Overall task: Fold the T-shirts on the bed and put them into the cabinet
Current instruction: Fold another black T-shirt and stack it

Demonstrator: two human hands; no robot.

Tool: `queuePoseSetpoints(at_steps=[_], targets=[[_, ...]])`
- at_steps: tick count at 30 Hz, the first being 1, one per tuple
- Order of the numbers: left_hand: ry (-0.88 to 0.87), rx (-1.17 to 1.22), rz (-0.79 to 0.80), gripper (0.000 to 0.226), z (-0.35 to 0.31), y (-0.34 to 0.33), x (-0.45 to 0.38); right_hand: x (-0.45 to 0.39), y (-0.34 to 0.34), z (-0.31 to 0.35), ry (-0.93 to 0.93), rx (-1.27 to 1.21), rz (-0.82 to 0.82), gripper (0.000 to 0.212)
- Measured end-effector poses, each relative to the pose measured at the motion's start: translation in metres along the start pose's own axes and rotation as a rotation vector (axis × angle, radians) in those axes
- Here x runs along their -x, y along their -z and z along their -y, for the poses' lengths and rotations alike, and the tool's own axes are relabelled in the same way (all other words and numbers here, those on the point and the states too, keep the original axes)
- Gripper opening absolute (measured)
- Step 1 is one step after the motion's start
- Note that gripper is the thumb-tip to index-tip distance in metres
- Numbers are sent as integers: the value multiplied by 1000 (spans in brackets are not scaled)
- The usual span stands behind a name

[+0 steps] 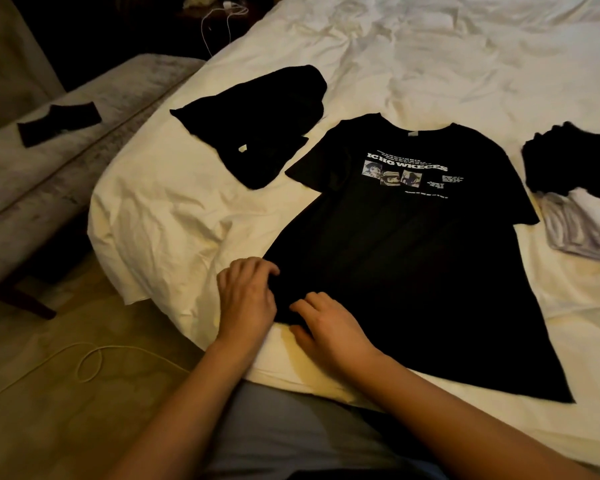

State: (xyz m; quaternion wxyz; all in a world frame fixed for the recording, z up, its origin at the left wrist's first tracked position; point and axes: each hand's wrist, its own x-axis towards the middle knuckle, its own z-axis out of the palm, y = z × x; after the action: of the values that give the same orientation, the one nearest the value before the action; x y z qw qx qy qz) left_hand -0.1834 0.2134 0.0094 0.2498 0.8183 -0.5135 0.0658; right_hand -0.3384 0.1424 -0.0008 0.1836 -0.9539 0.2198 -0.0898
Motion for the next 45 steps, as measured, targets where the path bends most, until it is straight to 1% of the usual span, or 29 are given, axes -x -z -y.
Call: queuePoseSetpoints(at_steps=[2,4,6,9,11,12,14,16,20,23,24,26,28,30,32,34,37,42,45], targets=[[-196,87,119,30,-8,-5,-3,7,0,-1,-37,-8,-22,39],[-349,145,277,34,-15,-12,-1,16,1,-7,-77,-8,-20,41],[-403,157,394,39,-21,-19,5,29,1,-19,-119,24,18,42],[-460,157,479,47,-31,-24,13,56,6,-37,-185,80,49,44],[-493,131,555,52,-40,-29,15,73,10,-51,-234,141,34,44],[-508,112,578,48,-43,-31,14,79,12,-57,-265,169,33,43],[-539,112,577,32,-49,-36,13,89,15,-66,-308,221,53,34],[-543,162,569,21,-54,-35,11,93,23,-70,-325,194,92,24],[-513,260,628,15,-57,-25,6,88,44,-69,-275,72,126,13],[-462,247,686,25,-52,-24,4,80,48,-69,-234,56,214,17],[-433,263,666,32,-50,-25,3,76,47,-68,-226,49,218,22],[-380,289,573,38,-46,-28,-3,64,42,-67,-217,34,182,29],[-343,265,464,39,-41,-31,-13,50,40,-65,-212,3,135,31],[-291,242,399,41,-36,-32,-25,34,39,-65,-204,-27,95,30],[-236,245,351,35,-32,-34,-39,18,39,-66,-192,-41,67,29],[-180,268,302,23,-27,-39,-52,2,42,-70,-173,-51,56,27],[-79,327,263,17,-22,-45,-74,-22,51,-81,-146,-51,70,23],[77,430,348,13,-16,-51,-115,-66,75,-110,-190,-92,133,23],[228,555,362,8,-12,-60,-143,-90,83,-131,-233,-89,154,26]])
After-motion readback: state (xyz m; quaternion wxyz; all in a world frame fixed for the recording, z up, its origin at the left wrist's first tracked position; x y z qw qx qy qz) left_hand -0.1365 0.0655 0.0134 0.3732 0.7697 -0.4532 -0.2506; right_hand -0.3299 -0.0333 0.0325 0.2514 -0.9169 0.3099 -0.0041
